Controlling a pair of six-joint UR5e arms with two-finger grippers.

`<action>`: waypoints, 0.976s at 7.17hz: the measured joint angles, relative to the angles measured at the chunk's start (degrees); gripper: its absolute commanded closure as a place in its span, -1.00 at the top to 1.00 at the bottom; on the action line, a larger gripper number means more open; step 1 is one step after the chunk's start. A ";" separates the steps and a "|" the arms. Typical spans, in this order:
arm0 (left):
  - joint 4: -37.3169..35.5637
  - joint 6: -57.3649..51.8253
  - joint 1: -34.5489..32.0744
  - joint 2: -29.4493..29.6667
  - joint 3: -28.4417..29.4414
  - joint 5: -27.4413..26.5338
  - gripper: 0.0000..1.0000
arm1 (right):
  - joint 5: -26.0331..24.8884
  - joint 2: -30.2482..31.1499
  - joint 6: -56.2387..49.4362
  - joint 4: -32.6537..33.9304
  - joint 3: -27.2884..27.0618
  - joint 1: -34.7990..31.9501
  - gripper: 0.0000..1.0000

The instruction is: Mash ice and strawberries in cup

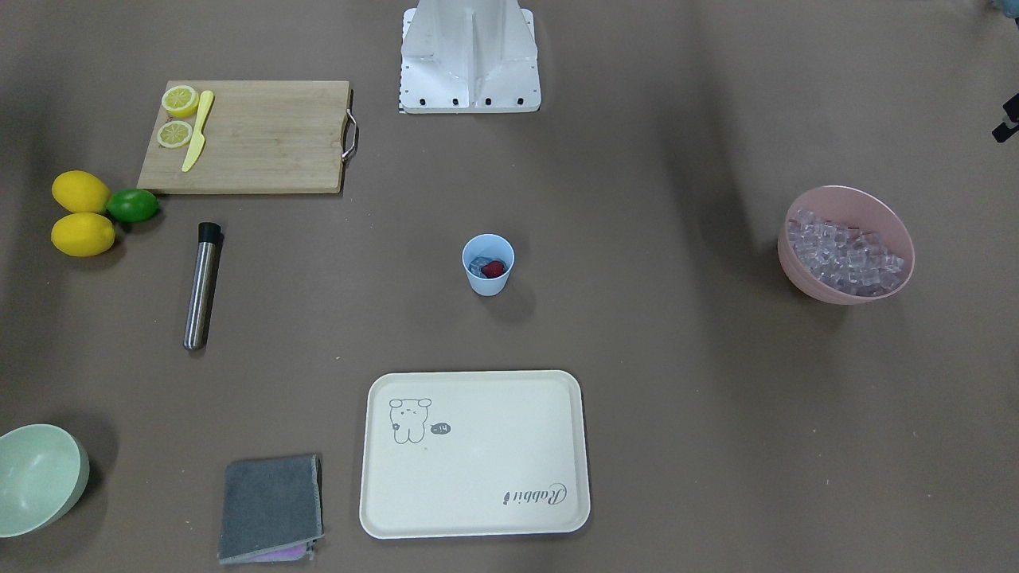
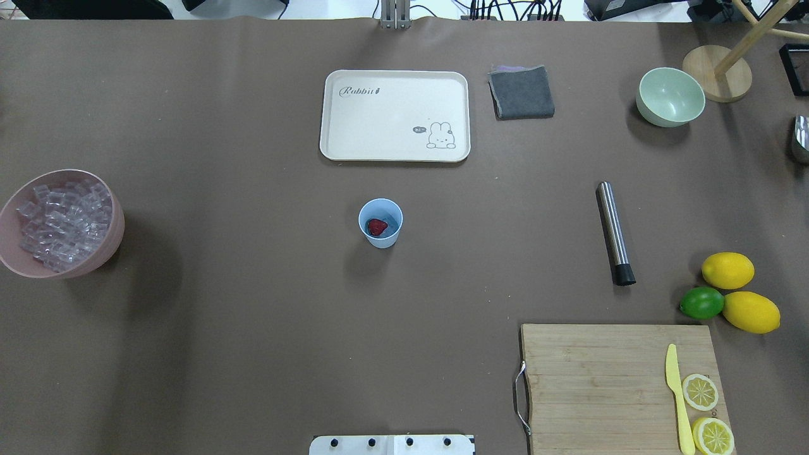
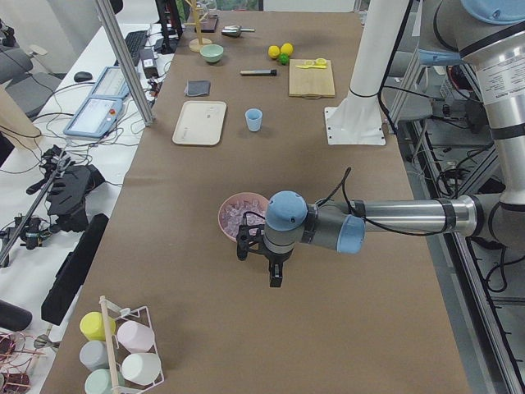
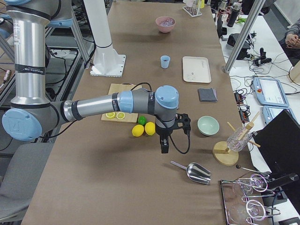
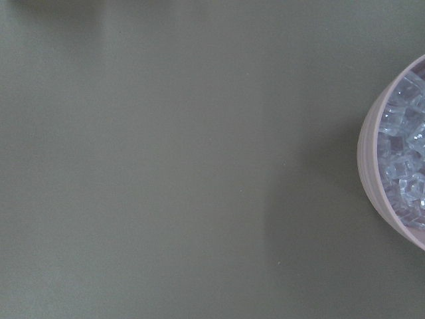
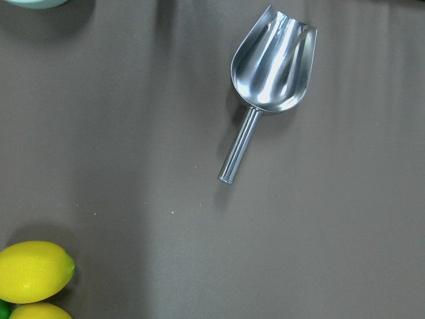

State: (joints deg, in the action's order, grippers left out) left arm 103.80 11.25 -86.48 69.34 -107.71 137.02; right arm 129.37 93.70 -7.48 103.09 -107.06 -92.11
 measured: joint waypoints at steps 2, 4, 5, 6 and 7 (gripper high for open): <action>0.00 -0.02 0.00 0.00 -0.01 0.00 0.98 | 0.14 -0.21 -0.12 0.00 -0.19 0.00 1.00; 0.00 -0.06 0.00 -0.06 -0.01 0.00 0.98 | 0.18 -0.32 -0.16 0.00 -0.67 0.00 1.00; 0.00 -0.05 0.00 -0.07 -0.03 0.00 0.98 | 0.20 -0.34 -0.16 0.00 -0.86 0.00 1.00; 0.00 -0.06 0.00 -0.08 -0.04 0.00 0.98 | 0.24 -0.35 -0.16 0.00 -1.02 0.00 1.00; 0.00 -0.08 0.00 -0.08 -0.04 0.00 0.98 | 0.26 -0.38 -0.16 0.00 -1.16 0.00 1.00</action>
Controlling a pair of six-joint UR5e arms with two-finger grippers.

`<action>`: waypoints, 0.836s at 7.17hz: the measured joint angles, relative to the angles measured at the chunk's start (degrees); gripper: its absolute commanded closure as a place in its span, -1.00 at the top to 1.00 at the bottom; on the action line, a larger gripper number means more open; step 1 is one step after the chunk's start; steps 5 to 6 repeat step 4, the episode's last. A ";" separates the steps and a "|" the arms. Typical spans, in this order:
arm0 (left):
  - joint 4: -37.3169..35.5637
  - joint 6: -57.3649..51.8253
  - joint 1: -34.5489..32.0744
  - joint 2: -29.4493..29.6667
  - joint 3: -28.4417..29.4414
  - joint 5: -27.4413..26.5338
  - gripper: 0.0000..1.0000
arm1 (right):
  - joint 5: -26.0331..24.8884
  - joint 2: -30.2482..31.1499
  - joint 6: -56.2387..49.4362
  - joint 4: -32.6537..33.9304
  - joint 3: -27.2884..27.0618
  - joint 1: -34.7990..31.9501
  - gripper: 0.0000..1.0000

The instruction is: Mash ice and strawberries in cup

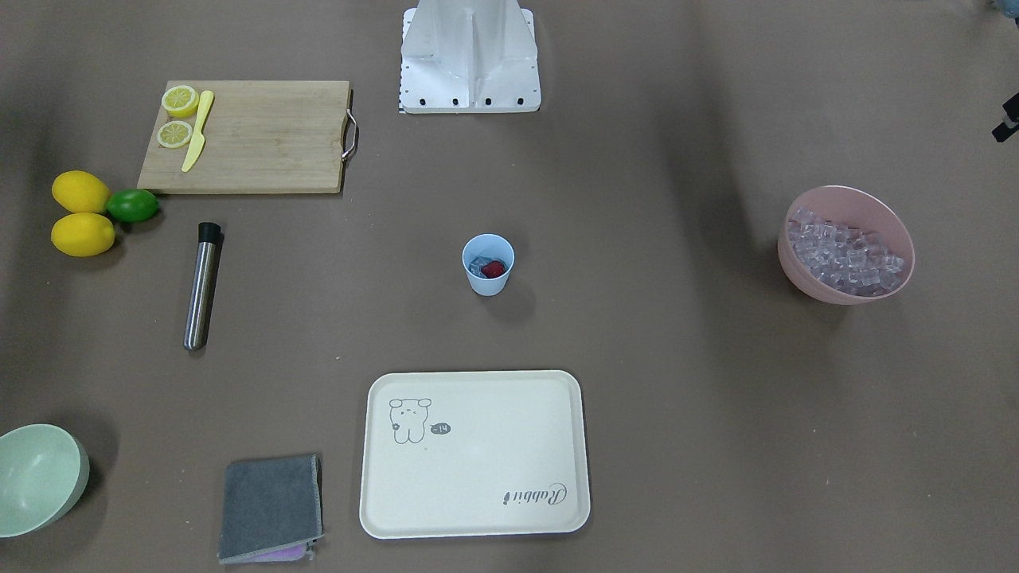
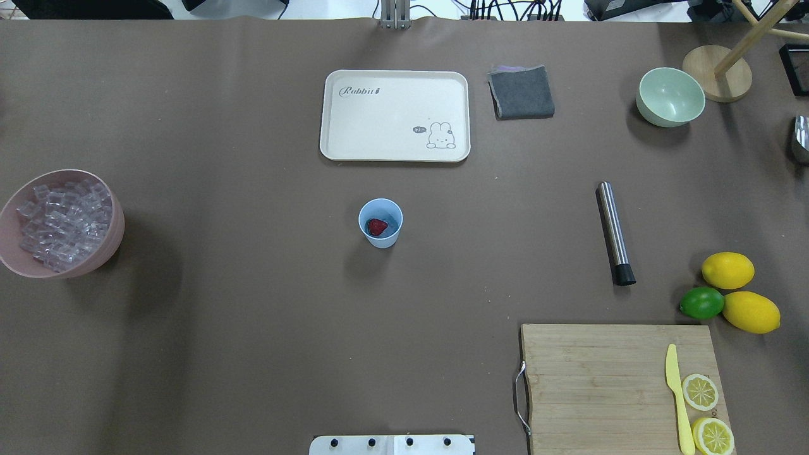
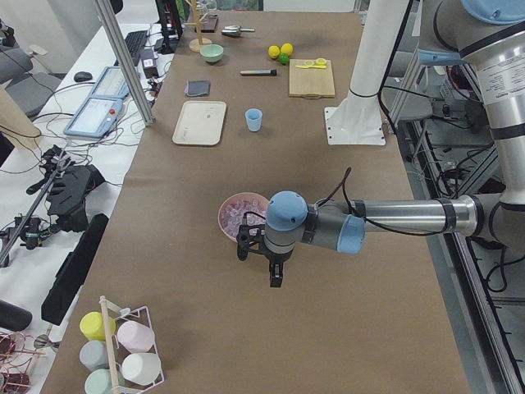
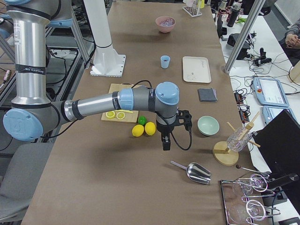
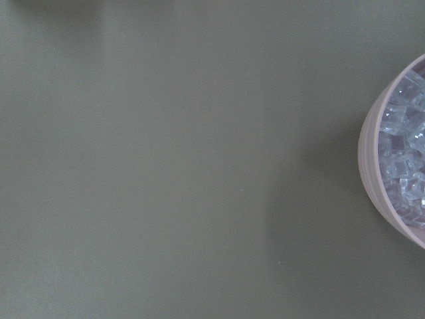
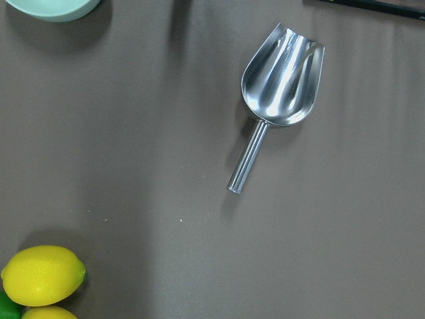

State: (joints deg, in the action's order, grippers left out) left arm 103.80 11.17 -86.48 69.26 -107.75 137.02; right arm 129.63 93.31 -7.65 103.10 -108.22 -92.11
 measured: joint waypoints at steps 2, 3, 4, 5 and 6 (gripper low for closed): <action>0.06 0.05 0.00 -0.03 0.00 0.00 0.98 | 0.01 -0.05 0.00 0.00 -0.27 0.00 1.00; 0.08 0.05 0.00 -0.06 0.00 0.00 0.98 | 0.00 -0.08 0.00 0.00 -0.59 0.00 1.00; 0.08 0.02 0.02 -0.07 0.00 0.00 0.98 | -0.03 -0.12 0.00 0.00 -1.01 0.00 1.00; 0.08 0.02 0.02 -0.07 0.00 0.00 0.98 | -0.03 -0.12 0.00 0.00 -1.01 0.00 1.00; 0.08 0.02 0.02 -0.07 0.00 0.00 0.98 | -0.03 -0.12 0.00 0.00 -1.01 0.00 1.00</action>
